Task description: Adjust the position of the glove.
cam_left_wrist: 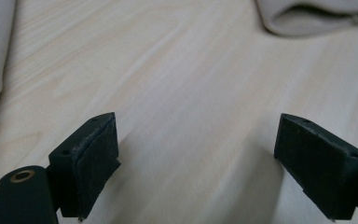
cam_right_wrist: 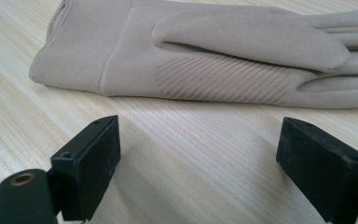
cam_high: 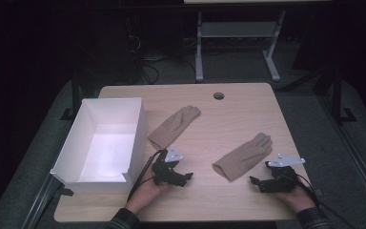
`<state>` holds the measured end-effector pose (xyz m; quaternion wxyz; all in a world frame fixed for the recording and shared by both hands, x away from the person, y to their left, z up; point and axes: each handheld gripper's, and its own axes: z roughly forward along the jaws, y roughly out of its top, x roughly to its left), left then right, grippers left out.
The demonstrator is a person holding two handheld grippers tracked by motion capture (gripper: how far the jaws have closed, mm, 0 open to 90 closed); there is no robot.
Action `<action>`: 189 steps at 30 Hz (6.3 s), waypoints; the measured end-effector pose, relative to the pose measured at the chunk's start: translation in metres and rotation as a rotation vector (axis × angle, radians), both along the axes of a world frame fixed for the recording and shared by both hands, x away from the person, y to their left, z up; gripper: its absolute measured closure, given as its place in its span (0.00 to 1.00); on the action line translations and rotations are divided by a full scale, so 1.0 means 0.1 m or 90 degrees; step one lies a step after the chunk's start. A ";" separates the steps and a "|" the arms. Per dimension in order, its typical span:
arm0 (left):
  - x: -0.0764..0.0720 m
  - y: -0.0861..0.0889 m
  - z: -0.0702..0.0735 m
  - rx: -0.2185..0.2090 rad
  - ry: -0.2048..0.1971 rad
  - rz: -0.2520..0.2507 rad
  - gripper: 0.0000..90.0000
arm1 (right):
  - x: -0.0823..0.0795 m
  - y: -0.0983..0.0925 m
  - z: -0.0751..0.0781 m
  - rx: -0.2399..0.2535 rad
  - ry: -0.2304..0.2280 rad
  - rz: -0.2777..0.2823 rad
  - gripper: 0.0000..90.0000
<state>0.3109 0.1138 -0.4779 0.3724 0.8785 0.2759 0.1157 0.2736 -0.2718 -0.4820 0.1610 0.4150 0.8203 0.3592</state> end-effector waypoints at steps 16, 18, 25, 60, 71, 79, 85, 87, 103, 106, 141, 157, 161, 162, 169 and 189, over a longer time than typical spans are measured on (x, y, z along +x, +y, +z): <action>-0.02 0.02 0.00 -0.001 0.002 -0.013 0.14 | 0.03 0.01 0.11 -0.015 0.002 0.026 0.38; -0.02 0.02 0.00 0.000 0.002 -0.014 0.14 | 0.04 0.01 0.14 0.001 0.002 0.031 0.46; -0.01 0.02 0.00 -0.001 0.001 -0.020 0.14 | 0.08 0.07 0.19 0.017 0.015 0.058 0.73; 0.00 0.03 0.00 -0.002 -0.004 -0.006 0.14 | 0.34 0.46 0.33 0.095 0.026 0.149 1.00; 0.00 0.04 0.00 0.000 -0.002 -0.007 0.14 | 0.45 0.67 0.31 0.091 0.031 0.160 1.00; 0.00 0.03 0.00 -0.001 -0.002 -0.007 0.14 | 0.59 0.81 0.23 0.079 0.045 0.165 1.00; 0.00 0.03 0.00 0.000 -0.002 -0.007 0.14 | 0.64 0.91 0.14 0.041 0.057 0.164 1.00; 0.00 0.04 0.00 0.000 -0.003 -0.006 0.14 | 0.64 0.91 0.12 0.036 0.061 0.165 1.00; -0.01 0.04 0.00 -0.003 0.000 -0.001 0.14 | 0.40 0.75 0.14 0.030 0.078 0.185 1.00; -0.02 0.03 0.00 -0.006 0.000 0.001 0.14 | 0.32 0.69 0.15 0.025 0.084 0.185 1.00; -0.02 0.04 0.00 -0.001 -0.005 -0.001 0.14 | 0.50 0.07 0.34 0.035 0.033 0.043 1.00; -0.02 0.04 0.00 -0.001 -0.004 0.000 0.14 | 0.88 0.00 0.20 0.022 0.051 -0.021 1.00; -0.02 0.04 0.00 -0.001 -0.004 -0.001 0.14 | 0.88 0.03 0.18 0.008 0.056 -0.017 1.00; -0.02 0.04 0.00 -0.002 -0.004 0.000 0.14 | 0.89 0.04 0.17 0.009 0.055 -0.013 1.00; -0.02 0.04 0.00 -0.002 -0.004 -0.001 0.14 | 0.87 0.14 0.15 0.013 0.059 0.014 1.00; -0.02 0.04 0.00 -0.002 -0.004 0.000 0.14 | 0.80 0.37 0.20 0.029 0.044 0.061 0.96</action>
